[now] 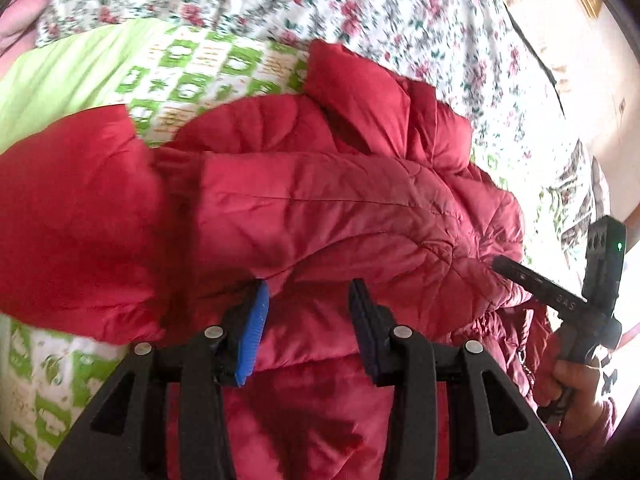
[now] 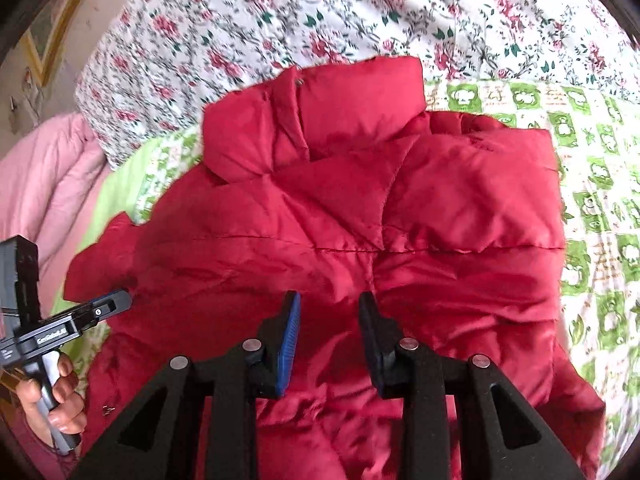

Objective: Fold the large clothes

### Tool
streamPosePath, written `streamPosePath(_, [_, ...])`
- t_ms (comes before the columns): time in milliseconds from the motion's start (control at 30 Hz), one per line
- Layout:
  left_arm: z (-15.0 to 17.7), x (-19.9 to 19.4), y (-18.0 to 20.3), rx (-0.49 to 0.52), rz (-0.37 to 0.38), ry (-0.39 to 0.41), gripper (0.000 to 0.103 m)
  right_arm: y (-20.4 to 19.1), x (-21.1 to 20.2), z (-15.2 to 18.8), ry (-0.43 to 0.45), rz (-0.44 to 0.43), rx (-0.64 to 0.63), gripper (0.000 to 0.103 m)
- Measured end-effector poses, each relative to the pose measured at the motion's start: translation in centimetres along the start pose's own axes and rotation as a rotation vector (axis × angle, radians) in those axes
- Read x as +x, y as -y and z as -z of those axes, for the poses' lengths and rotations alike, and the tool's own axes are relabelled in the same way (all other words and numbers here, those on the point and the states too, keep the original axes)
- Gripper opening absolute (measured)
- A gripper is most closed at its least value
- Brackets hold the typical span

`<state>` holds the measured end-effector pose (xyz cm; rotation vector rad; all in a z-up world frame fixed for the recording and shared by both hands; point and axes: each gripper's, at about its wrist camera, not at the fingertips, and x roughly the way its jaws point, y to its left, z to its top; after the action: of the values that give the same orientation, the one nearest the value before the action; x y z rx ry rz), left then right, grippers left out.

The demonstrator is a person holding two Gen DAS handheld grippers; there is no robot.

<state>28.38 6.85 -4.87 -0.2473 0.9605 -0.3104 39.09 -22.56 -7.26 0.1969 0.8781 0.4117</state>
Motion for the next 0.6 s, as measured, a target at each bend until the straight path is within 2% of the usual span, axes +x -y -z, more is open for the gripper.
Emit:
streamPosePath(133, [0.6,-1.7,-1.7,-0.034,-0.02,0.016,0.039,-0.5,-1.8,0.5,0.013,-0.028,0.001,0.032])
streamPosePath(233, [0.9,-3.1,-3.4,-0.067,-0.061,0.05,0.044,-1.2,-2.7,0.9,0.023,-0.042,-0.006,0.032])
streamPosePath(467, [2.0,-6.1,-8.5,-0.187,-0.099,0.102,0.045,-2.9,-4.7,1.7,0.029,-0.077,-0.032,0.033])
streamPosePath(600, [2.8,-7.4,-11.2,-0.258,-0.106,0.12,0.045,-3.8,-5.8,2.4,0.027,-0.103,-0.052,0.038])
